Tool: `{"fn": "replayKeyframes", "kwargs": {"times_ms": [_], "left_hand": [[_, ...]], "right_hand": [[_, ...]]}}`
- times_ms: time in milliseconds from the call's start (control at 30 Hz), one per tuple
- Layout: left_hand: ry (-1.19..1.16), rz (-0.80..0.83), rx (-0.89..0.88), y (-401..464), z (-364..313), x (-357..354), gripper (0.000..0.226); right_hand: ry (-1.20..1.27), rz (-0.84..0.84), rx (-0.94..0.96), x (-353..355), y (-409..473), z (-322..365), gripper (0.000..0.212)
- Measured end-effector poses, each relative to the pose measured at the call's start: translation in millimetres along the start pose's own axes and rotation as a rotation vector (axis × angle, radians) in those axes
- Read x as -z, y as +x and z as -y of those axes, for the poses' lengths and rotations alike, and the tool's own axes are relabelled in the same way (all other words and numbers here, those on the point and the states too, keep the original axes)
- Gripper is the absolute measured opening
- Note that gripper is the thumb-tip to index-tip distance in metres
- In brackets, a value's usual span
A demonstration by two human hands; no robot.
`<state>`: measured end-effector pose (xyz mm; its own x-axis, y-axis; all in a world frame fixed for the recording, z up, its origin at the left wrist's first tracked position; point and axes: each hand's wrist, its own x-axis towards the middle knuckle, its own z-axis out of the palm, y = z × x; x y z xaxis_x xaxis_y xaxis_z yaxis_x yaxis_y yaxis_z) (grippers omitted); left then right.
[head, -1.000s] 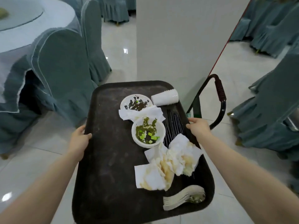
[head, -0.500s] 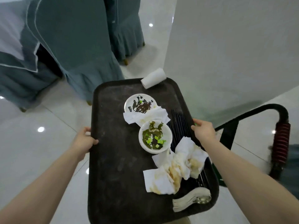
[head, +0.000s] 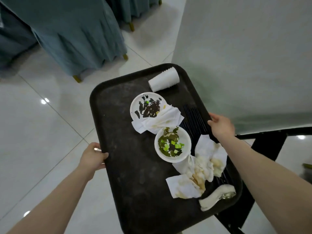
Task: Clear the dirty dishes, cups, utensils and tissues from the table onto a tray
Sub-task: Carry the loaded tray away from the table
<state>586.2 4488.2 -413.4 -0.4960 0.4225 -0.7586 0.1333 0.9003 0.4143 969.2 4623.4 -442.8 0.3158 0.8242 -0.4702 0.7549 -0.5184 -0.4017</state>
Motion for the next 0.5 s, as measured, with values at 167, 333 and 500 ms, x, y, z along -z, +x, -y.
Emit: {"fn": "replayKeyframes", "kwargs": {"times_ms": [167,333,500], "left_hand": [[0.000,0.026,0.047,49,27,-56,0.020],[-0.004,0.007,0.105,99,58,-109,0.020],[-0.013,-0.026,0.131,148,89,-158,0.027]], "right_hand": [[-0.046,0.029,0.014,-52,53,-39,0.035],[-0.067,0.032,0.018,-103,95,-78,0.036],[-0.014,0.028,-0.028,-151,131,-115,0.034]]}}
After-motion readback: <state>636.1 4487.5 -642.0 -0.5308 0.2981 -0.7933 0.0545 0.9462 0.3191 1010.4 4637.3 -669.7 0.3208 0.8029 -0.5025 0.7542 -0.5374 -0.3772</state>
